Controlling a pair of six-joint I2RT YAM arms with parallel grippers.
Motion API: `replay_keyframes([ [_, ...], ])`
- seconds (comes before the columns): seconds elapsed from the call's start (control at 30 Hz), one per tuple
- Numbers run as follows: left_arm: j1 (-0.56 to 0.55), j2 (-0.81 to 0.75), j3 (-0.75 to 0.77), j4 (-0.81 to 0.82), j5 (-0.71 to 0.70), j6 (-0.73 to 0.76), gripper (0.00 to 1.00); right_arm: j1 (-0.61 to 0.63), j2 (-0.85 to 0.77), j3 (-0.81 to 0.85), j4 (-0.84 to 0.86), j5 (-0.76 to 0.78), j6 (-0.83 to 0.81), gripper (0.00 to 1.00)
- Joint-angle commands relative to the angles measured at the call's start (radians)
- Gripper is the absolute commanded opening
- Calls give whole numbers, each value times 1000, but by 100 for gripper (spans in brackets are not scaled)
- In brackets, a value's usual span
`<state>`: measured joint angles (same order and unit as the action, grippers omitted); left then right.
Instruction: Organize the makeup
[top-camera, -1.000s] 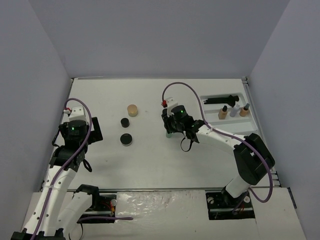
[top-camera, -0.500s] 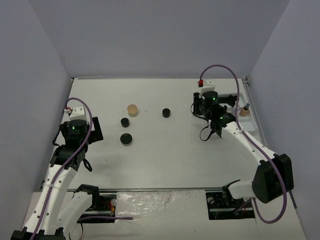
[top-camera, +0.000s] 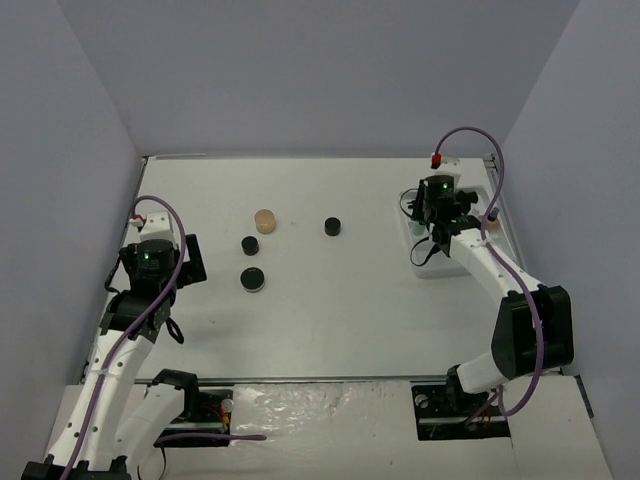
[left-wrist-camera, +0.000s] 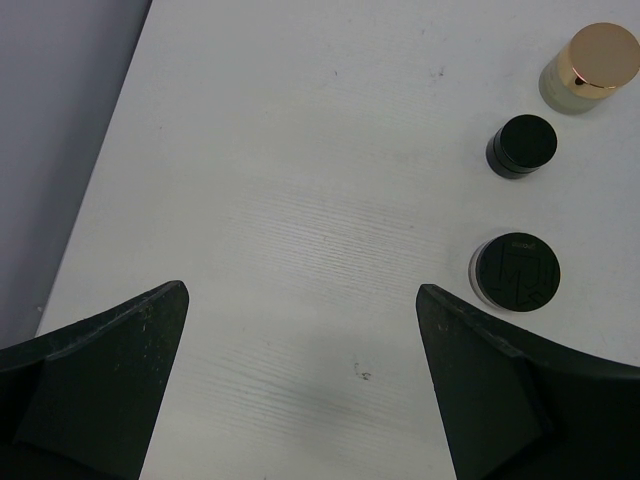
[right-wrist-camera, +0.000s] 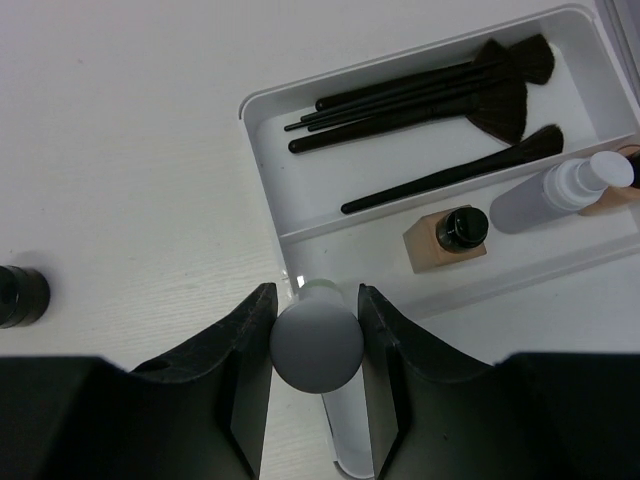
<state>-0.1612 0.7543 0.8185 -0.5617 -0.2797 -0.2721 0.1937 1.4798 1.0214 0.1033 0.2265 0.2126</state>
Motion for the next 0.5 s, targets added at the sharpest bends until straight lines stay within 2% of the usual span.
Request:
replay_keyframes([
  [0.0,1,-7,8,71,-6,19,97,-31,36,32,141,59,27,0],
  [0.33,0,-10,7,73,-8,22,97,-48,130,-23,219,39,45,0],
  [0.47,0,-7,7,74,-6,24,97,-48,132,-32,224,36,40,11],
])
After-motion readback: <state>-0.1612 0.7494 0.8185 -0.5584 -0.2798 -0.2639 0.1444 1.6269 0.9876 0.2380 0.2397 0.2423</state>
